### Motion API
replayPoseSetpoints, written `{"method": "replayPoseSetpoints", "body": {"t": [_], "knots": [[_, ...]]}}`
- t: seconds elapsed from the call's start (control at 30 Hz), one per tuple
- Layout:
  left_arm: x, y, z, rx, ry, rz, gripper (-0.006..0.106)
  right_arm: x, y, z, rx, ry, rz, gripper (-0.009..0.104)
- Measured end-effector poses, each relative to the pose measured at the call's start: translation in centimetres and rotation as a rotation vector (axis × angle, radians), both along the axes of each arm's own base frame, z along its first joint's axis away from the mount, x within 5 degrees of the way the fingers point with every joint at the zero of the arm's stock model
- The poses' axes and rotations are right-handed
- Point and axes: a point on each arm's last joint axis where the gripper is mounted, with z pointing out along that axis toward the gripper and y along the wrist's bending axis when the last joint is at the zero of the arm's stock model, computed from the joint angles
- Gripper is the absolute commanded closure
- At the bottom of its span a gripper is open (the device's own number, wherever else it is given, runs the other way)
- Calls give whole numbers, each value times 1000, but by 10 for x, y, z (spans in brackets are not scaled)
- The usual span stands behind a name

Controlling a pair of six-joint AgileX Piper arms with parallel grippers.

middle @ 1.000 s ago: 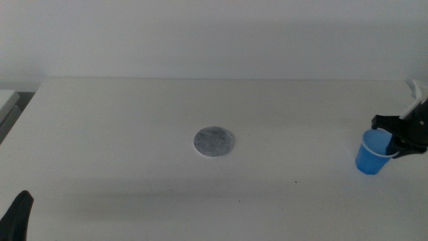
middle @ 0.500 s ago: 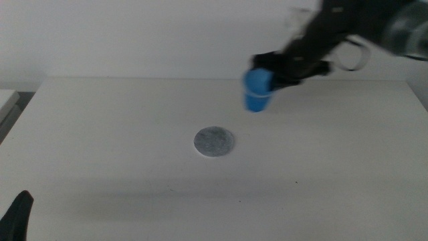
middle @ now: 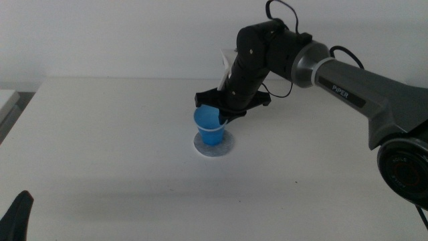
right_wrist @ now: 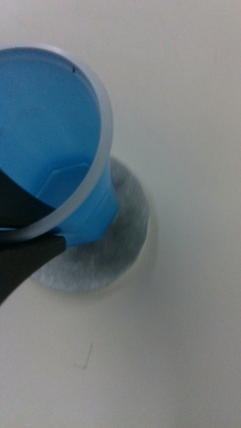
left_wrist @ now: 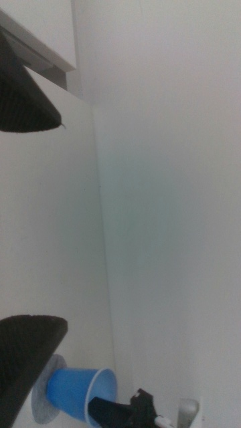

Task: Place an empty cup on a cup mat.

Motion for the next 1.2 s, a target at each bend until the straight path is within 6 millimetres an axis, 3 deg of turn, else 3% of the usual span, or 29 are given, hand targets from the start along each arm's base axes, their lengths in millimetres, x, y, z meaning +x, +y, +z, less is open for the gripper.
{"method": "replayPoseSetpoints", "body": {"t": [0.2, 0.47, 0.6, 0.67, 0.83, 0.93, 1.1, 1.2], "knots": [[0, 0, 0, 0, 0, 0, 7, 1, -1, -7, -22, 20, -10, 89], [0, 0, 0, 0, 0, 0, 7, 0, -1, -7, -29, 27, -9, 44], [0, 0, 0, 0, 0, 0, 7, -6, -7, 18, -17, -21, -6, 29], [0, 0, 0, 0, 0, 0, 7, -16, -16, 47, -15, -92, 6, 26], [0, 0, 0, 0, 0, 0, 7, -58, -66, 111, 70, -316, -7, 26], [0, 0, 0, 0, 0, 0, 7, -92, -118, 139, 129, -458, -79, 24], [0, 0, 0, 0, 0, 0, 7, -152, -204, 138, 72, -612, -178, 2], [0, 0, 0, 0, 0, 0, 7, -184, -236, 129, 25, -656, -239, 2]]}}
